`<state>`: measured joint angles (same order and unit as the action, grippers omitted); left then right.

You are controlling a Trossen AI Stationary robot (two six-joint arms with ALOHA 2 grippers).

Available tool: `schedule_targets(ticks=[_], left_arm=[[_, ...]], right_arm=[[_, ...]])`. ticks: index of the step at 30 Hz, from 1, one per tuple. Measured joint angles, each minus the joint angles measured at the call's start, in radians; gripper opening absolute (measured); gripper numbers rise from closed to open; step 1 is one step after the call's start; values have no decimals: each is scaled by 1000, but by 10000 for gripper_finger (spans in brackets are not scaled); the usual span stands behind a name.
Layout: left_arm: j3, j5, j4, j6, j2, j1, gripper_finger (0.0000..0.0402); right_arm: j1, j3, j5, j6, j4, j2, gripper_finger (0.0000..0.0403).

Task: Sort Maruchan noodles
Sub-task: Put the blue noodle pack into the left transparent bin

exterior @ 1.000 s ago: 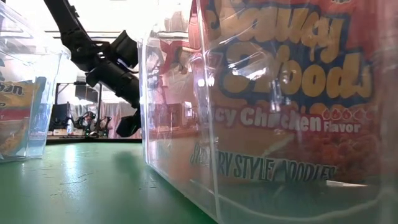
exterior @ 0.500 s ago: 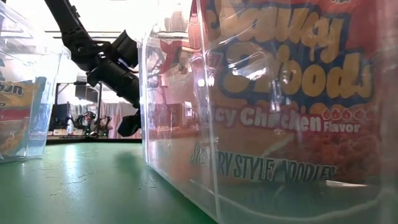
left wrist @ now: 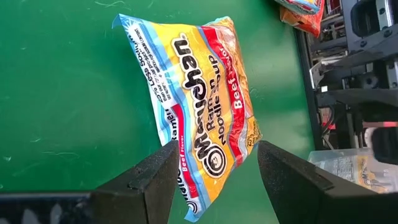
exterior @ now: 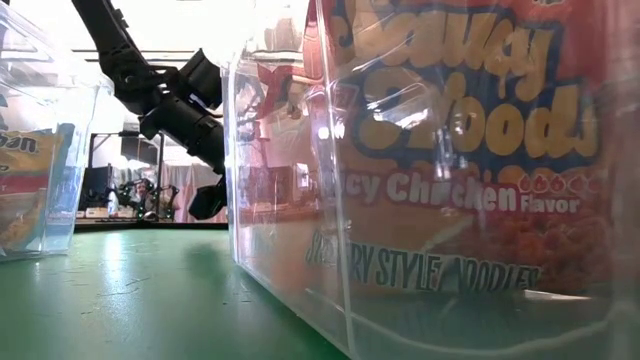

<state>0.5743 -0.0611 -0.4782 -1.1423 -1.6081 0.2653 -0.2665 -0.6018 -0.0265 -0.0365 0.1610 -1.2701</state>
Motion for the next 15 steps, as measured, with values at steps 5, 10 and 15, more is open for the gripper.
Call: schedule_targets(ticks=[5, 10, 15], left_arm=[[0, 53, 0, -14, 0, 1, 201], [27, 63, 8, -18, -33, 2, 201], [67, 52, 9, -18, -82, 3, 201]], right_arm=[[0, 0, 1, -156, 101, -2, 109], [0, 0, 1, -220, 189, -9, 109], [0, -1, 1, -375, 211, -56, 109]])
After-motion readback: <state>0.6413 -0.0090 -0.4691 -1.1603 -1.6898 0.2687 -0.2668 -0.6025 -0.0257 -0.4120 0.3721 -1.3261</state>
